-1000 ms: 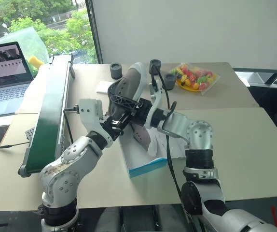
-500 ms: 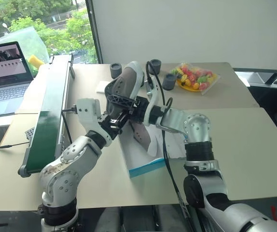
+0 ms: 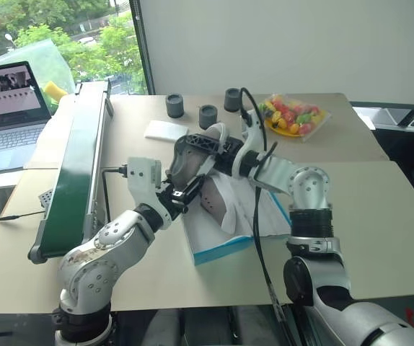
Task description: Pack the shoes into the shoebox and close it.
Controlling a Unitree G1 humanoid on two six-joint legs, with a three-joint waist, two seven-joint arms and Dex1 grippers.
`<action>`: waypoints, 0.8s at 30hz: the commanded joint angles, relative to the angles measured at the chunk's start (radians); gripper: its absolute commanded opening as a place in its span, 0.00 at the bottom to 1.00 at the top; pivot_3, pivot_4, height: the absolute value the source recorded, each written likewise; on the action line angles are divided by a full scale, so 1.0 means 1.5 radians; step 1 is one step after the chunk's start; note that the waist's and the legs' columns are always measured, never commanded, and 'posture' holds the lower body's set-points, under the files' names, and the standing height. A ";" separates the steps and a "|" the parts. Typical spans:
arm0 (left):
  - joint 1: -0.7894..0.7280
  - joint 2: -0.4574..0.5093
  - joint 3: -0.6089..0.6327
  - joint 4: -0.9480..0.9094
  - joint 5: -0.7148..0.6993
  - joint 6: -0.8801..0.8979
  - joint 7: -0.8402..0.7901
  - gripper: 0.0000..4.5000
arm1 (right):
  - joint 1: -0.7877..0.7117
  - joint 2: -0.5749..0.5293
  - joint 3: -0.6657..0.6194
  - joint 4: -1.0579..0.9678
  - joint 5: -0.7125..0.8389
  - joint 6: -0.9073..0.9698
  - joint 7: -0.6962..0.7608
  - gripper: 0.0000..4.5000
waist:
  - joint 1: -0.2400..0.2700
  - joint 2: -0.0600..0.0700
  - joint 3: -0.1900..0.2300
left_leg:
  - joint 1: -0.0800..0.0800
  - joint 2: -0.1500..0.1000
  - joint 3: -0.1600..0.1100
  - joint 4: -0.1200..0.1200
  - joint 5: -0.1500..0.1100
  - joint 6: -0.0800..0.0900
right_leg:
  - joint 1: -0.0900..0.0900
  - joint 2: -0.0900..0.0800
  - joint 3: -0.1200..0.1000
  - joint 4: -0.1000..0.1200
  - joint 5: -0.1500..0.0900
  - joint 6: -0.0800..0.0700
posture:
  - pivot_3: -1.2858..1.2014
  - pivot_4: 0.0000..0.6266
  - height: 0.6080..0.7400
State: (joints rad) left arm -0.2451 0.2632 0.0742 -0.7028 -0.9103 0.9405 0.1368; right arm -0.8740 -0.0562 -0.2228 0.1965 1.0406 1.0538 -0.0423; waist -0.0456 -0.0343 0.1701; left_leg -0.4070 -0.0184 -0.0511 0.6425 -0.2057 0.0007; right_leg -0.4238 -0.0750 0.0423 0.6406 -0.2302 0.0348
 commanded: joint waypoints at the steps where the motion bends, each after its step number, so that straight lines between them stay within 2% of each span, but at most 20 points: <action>1: -0.007 0.003 0.001 -0.042 -0.019 -0.009 -0.010 0.62 | -0.007 -0.005 -0.017 -0.027 -0.021 -0.025 -0.004 1.00 | 0.001 0.000 0.000 | 0.000 0.000 0.000 0.000 0.000 0.000 | 0.000 0.000 0.000 0.000 0.000 0.000 | 0.52 0.24 1.00; 8: -0.007 0.004 0.000 -0.039 -0.013 -0.010 -0.009 0.62 | -0.003 0.000 -0.021 -0.031 -0.030 -0.016 0.005 1.00 | 0.002 0.000 0.000 | 0.000 0.000 0.000 0.000 0.000 0.000 | 0.000 0.000 0.000 0.000 0.000 0.000 | 0.52 0.24 1.00; 11: -0.007 0.004 0.001 -0.039 -0.011 -0.011 -0.006 0.62 | 0.001 0.010 -0.028 -0.040 -0.023 -0.017 -0.002 0.85 | 0.002 0.000 0.000 | 0.000 0.000 0.000 0.000 0.000 0.000 | 0.000 0.000 0.000 0.000 0.000 0.000 | 0.52 0.24 1.00; 15: -0.006 0.005 0.002 -0.040 -0.010 -0.010 -0.004 0.62 | 0.004 0.017 -0.028 -0.054 -0.019 -0.011 -0.004 0.57 | 0.002 0.000 0.000 | 0.000 0.000 0.000 0.000 0.000 0.000 | 0.000 0.000 0.000 0.000 0.000 0.000 | 0.52 0.24 1.00; 19: -0.007 0.006 0.003 -0.035 -0.006 -0.011 -0.002 0.62 | 0.004 0.018 -0.022 -0.063 -0.012 0.007 0.003 0.41 | 0.002 0.000 0.000 | 0.000 0.000 0.000 0.000 0.000 0.000 | 0.000 0.000 0.000 0.000 0.000 0.000 | 0.52 0.24 1.00; 24: -0.007 0.008 0.013 -0.021 0.018 -0.029 -0.002 0.60 | 0.005 0.024 -0.025 -0.069 -0.006 0.017 0.002 0.41 | 0.002 0.000 0.000 | 0.000 0.000 0.000 0.000 0.000 0.000 | 0.000 0.000 0.000 0.000 0.000 0.000 | 0.52 0.24 1.00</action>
State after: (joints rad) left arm -0.2447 0.2761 0.0696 -0.7032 -0.8950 0.9393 0.1432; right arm -0.8566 -0.0200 -0.2349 0.1387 1.0054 1.0746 -0.0445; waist -0.0421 -0.0342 0.1702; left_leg -0.4070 -0.0188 -0.0513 0.6426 -0.2057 0.0007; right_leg -0.4235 -0.0755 0.0421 0.6405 -0.2302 0.0348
